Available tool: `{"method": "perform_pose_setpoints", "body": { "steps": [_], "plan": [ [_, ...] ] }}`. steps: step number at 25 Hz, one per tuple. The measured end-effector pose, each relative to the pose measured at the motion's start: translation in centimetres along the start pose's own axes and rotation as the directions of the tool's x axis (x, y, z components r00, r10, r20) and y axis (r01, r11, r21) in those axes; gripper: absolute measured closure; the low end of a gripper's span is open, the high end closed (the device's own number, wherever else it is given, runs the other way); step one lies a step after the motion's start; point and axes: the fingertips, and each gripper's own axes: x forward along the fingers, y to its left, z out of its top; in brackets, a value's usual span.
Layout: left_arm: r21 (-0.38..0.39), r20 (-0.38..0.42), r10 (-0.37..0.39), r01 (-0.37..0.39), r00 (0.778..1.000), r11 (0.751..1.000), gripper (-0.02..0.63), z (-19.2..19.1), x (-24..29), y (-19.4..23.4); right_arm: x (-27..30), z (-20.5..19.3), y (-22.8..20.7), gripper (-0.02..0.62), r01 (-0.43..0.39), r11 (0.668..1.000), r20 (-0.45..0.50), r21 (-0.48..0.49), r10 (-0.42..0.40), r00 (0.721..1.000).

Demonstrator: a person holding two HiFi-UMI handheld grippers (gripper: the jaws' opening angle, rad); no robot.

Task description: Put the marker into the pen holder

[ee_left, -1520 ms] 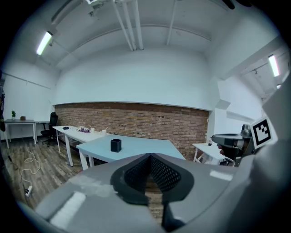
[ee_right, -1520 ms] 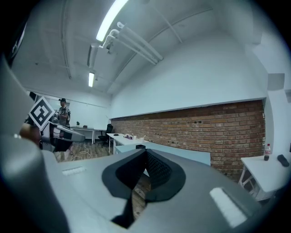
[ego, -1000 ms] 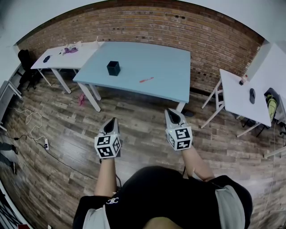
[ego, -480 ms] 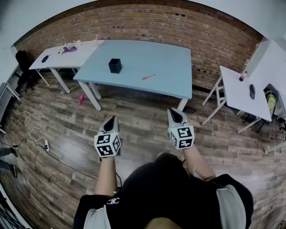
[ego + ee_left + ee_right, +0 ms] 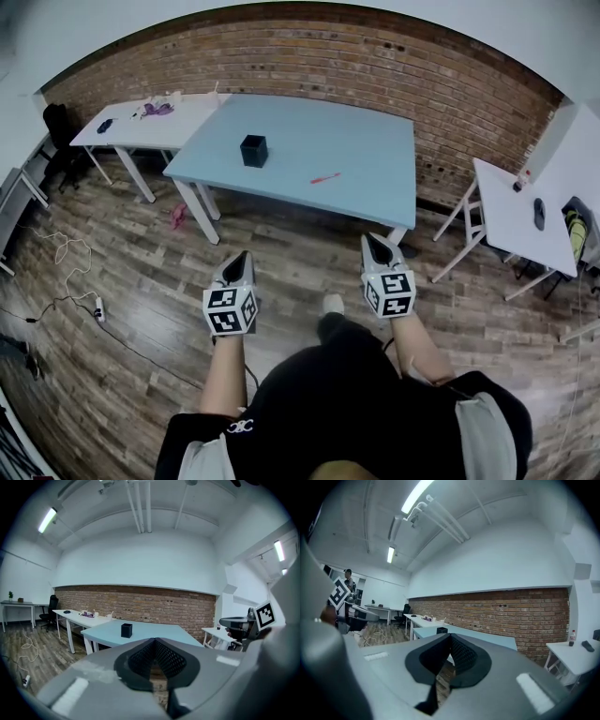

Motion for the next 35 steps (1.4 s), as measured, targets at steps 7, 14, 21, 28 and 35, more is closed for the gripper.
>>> {"method": "perform_pose_setpoints", "body": {
  "steps": [7, 14, 21, 28, 35],
  "plan": [
    [-0.01, -0.006, 0.033, -0.033, 0.999, 0.999, 0.6, 1.0, 5.0, 2.7, 6.6, -0.6, -0.8, 0.588, -0.044, 0.999, -0.014, 0.002, 0.044, 0.999],
    [-0.019, -0.036, 0.037, -0.038, 0.999, 0.999, 0.6, 2.3, 11.6, 3.8, 13.8, -0.3, -4.0, 0.588, -0.07, 0.998, -0.044, -0.004, 0.07, 0.997],
    [-0.032, -0.062, 0.03, -0.032, 0.998, 0.999, 0.6, 4.0, 20.9, 4.8, 21.9, -1.8, -6.5, 0.588, -0.185, 0.979, -0.128, -0.09, 0.173, 0.977],
    [-0.019, -0.083, 0.007, -0.009, 0.997, 1.0, 0.6, 6.4, 29.5, 3.6, 28.9, -4.4, -8.6, 0.588, -0.387, 0.888, -0.268, -0.248, 0.321, 0.908],
    [-0.017, -0.124, 0.029, -0.032, 0.992, 0.999, 0.6, 6.6, 33.6, 3.4, 34.0, -9.5, -10.7, 0.551, -0.599, 0.726, -0.45, -0.338, 0.434, 0.78]
  ]
}}
